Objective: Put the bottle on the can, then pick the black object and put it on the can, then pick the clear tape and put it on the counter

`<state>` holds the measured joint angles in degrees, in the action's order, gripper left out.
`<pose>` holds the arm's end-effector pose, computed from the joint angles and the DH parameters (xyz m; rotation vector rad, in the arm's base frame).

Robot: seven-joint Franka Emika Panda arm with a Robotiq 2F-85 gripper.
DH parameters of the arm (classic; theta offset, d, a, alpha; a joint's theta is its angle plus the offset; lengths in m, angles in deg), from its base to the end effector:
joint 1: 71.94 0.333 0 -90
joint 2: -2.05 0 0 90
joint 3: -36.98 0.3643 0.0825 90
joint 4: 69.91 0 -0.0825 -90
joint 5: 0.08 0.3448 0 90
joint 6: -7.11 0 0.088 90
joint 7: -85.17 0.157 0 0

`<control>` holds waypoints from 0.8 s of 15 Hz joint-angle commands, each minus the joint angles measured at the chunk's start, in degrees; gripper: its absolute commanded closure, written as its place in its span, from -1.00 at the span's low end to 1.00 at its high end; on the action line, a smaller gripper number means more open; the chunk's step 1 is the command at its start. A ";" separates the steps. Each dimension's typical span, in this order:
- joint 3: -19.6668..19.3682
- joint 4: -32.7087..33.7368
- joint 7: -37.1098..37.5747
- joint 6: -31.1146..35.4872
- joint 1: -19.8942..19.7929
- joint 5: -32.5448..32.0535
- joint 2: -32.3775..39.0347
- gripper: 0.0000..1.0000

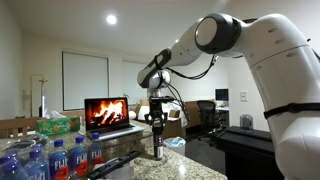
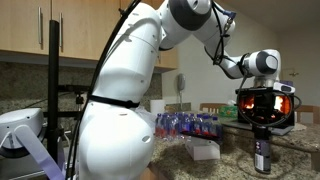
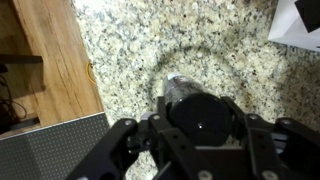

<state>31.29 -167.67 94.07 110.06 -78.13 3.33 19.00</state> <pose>0.5770 -0.1082 0.4174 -3.0374 0.5851 0.3147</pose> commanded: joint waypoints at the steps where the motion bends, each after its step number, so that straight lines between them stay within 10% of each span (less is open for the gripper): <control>1: -0.61 -5.48 1.17 1.62 0.62 -2.17 -4.46 0.38; 12: -0.49 -8.11 1.11 2.59 0.62 -3.39 -5.22 0.38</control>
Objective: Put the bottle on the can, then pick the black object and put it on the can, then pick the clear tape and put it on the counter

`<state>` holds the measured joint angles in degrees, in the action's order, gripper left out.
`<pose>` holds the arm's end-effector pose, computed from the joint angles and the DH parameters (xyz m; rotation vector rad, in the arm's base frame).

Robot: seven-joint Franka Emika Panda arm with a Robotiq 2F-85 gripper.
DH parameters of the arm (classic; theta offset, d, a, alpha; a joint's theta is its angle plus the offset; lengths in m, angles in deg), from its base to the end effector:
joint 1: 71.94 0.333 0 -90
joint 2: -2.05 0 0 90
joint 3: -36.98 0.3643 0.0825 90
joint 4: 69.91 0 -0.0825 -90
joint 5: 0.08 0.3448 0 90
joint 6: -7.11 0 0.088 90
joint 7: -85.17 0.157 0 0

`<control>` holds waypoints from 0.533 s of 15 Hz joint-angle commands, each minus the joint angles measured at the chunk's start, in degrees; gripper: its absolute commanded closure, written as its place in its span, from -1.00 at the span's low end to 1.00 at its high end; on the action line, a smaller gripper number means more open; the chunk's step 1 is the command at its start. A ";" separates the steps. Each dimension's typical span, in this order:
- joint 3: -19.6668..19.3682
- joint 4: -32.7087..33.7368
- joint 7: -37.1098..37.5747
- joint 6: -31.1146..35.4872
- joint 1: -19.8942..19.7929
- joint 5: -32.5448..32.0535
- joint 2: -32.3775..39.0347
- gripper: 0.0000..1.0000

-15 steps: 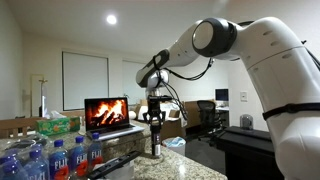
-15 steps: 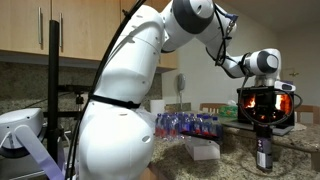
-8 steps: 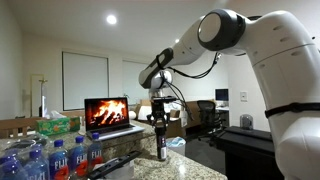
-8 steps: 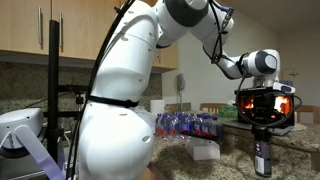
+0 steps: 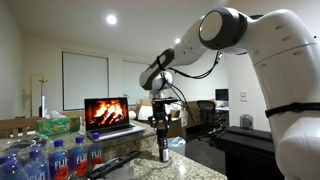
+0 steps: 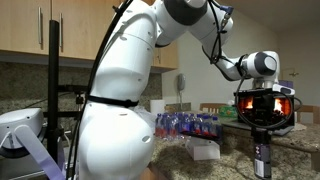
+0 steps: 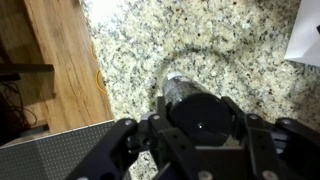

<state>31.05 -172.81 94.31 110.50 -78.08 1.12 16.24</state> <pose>0.5510 -0.1112 0.4097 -3.0639 0.5850 0.3726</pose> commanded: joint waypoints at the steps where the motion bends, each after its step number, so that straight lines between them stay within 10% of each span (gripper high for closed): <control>1: -0.25 -3.13 0.89 2.44 0.61 -1.19 -2.47 0.38; 8: -0.18 -3.46 0.93 3.21 0.92 -1.25 -2.72 0.38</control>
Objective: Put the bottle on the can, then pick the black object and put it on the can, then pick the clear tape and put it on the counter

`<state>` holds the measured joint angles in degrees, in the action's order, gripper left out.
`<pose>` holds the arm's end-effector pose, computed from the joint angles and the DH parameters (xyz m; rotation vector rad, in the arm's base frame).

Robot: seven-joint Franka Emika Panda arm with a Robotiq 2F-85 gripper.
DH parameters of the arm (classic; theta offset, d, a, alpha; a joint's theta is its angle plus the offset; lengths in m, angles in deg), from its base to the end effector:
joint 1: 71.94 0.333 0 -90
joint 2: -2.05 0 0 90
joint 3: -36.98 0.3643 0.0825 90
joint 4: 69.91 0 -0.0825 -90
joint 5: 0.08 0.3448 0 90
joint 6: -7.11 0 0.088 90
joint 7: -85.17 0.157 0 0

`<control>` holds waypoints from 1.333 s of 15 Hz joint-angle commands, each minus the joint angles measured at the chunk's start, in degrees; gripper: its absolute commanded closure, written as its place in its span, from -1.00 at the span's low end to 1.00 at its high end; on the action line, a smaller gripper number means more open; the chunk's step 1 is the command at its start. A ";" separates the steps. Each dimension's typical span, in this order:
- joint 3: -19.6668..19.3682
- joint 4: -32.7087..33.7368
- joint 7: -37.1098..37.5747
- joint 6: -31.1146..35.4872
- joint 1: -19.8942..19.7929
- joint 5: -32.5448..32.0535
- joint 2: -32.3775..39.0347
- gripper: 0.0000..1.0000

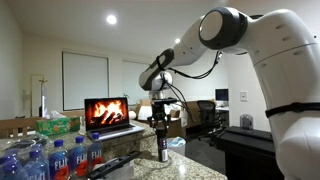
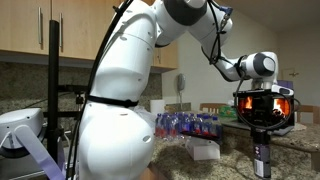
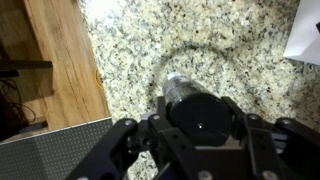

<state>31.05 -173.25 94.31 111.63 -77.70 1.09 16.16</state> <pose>0.5530 -0.1080 0.4084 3.0671 -0.5750 -0.3515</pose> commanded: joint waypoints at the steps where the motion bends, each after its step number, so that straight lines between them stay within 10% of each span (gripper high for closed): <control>1: -0.17 -3.15 0.91 2.29 0.54 -1.17 -2.74 -0.40; 5: -0.15 -3.64 0.84 3.13 0.53 -1.08 -3.30 -0.98; 20: 4.97 0.44 -12.56 -6.58 4.79 -4.28 -13.86 -1.00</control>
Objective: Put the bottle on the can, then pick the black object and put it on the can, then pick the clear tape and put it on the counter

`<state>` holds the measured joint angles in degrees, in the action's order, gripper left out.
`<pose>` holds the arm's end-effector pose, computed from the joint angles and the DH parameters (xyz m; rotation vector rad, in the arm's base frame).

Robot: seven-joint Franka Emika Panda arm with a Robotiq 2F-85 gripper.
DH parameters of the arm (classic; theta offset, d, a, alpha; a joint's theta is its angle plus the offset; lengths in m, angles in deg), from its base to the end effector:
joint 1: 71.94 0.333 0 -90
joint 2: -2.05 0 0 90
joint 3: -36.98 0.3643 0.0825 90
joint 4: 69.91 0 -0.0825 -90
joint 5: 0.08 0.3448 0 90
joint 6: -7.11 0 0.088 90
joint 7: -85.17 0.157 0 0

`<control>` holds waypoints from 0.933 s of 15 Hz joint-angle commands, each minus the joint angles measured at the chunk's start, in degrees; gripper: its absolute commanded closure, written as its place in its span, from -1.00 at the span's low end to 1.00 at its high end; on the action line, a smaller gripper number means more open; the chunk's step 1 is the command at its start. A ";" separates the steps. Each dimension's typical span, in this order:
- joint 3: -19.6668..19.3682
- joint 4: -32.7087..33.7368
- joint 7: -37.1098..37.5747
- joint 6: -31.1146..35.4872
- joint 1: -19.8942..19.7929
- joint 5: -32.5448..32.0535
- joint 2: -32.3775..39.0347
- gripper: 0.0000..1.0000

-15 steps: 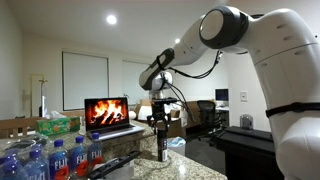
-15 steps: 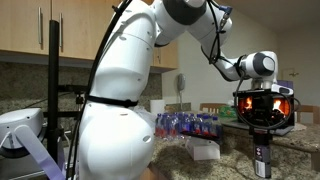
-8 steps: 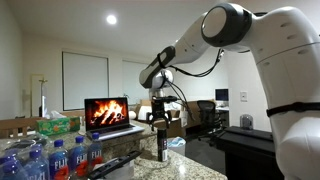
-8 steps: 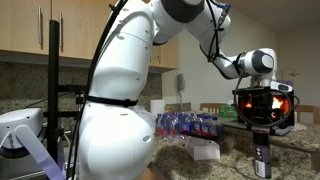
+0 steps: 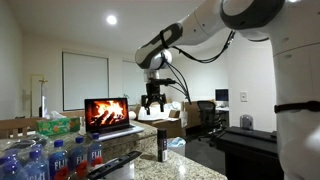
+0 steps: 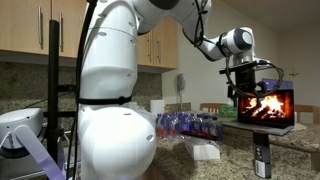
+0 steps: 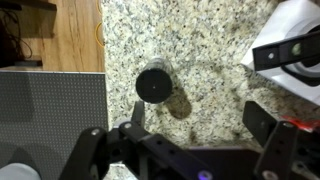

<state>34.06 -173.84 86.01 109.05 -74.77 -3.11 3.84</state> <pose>0.5223 -0.0595 0.5183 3.0857 -0.1581 -0.1053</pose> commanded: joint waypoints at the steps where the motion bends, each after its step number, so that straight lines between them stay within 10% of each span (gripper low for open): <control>1: 2.97 2.70 -5.41 -5.77 2.88 1.07 -0.78 -1.00; 14: 9.18 13.46 -3.62 -12.01 9.65 6.38 10.30 -1.00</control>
<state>43.18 -160.57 82.34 97.22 -65.10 3.29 14.08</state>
